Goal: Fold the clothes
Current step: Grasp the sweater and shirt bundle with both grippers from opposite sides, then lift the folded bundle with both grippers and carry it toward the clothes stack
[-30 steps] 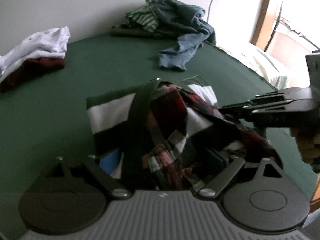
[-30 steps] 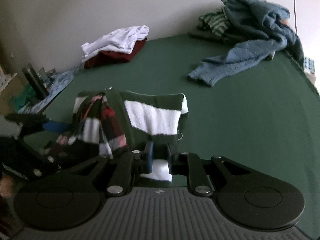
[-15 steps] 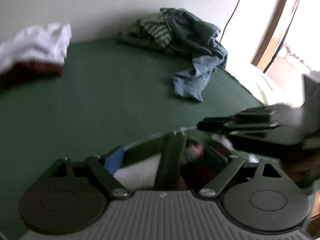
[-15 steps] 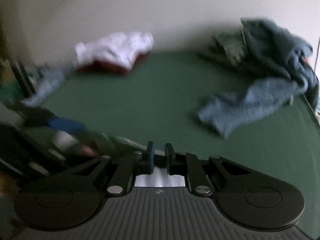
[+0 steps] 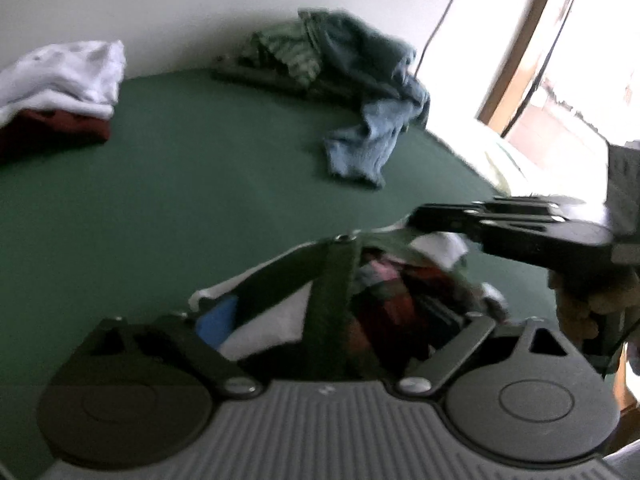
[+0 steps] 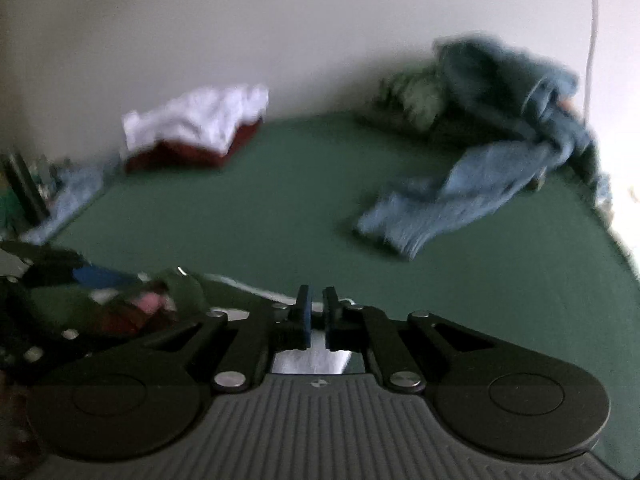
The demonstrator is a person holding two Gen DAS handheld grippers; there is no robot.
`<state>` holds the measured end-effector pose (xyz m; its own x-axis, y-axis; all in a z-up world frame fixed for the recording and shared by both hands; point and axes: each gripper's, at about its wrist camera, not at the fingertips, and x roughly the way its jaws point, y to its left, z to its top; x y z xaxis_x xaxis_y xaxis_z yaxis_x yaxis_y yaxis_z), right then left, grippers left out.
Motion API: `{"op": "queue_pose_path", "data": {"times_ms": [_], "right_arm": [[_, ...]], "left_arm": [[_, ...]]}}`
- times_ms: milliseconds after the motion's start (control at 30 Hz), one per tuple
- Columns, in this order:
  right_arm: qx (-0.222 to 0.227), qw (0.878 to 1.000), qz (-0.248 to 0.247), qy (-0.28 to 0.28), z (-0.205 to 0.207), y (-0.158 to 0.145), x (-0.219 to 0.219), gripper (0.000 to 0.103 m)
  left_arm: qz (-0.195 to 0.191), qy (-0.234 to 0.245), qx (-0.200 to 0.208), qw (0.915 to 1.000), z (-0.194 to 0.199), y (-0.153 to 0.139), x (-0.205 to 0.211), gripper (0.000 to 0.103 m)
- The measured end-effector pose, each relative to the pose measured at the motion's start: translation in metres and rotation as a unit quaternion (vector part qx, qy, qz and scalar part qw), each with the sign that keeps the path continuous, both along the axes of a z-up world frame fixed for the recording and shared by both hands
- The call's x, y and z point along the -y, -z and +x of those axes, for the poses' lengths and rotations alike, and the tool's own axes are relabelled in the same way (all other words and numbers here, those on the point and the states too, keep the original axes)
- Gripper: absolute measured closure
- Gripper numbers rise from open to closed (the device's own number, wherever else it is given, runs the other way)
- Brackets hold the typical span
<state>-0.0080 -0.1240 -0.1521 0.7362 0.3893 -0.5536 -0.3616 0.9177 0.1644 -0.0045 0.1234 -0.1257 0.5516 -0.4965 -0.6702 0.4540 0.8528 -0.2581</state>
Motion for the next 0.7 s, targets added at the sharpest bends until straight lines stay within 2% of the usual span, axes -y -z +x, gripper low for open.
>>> {"op": "queue_pose_path", "data": {"times_ms": [67, 133, 200, 300, 400, 500, 600, 700], "right_arm": [[-0.006, 1.000, 0.002, -0.018, -0.015, -0.004, 0.001, 0.094], [-0.045, 0.999, 0.000, -0.025, -0.022, 0.010, -0.001, 0.094], [-0.027, 1.000, -0.001, -0.015, -0.031, 0.022, -0.001, 0.094], [-0.049, 0.999, -0.005, -0.005, -0.027, 0.013, 0.001, 0.093], [-0.030, 0.999, -0.009, -0.023, -0.047, -0.005, 0.007, 0.092], [-0.036, 0.999, -0.001, -0.028, -0.062, -0.005, 0.011, 0.092], [-0.045, 0.999, 0.008, -0.030, -0.077, -0.004, 0.014, 0.092], [-0.054, 0.998, 0.016, -0.033, -0.091, -0.003, 0.017, 0.092]], "left_arm": [[-0.016, -0.001, 0.005, 0.9999, -0.014, -0.005, -0.006, 0.010], [0.002, 0.000, 0.004, 1.0000, -0.018, 0.005, -0.001, 0.010], [0.021, 0.002, 0.005, 0.9998, -0.022, 0.014, 0.003, 0.008], [0.041, 0.004, 0.010, 0.9991, -0.024, 0.013, 0.010, 0.010], [0.032, 0.004, 0.012, 0.9994, -0.038, -0.002, 0.001, 0.010], [0.010, -0.004, -0.016, 0.9998, -0.057, 0.004, -0.007, 0.010], [0.019, -0.023, -0.010, 0.9995, -0.076, 0.018, -0.004, 0.010], [0.006, -0.030, -0.022, 0.9993, -0.089, 0.016, -0.006, 0.011]]}}
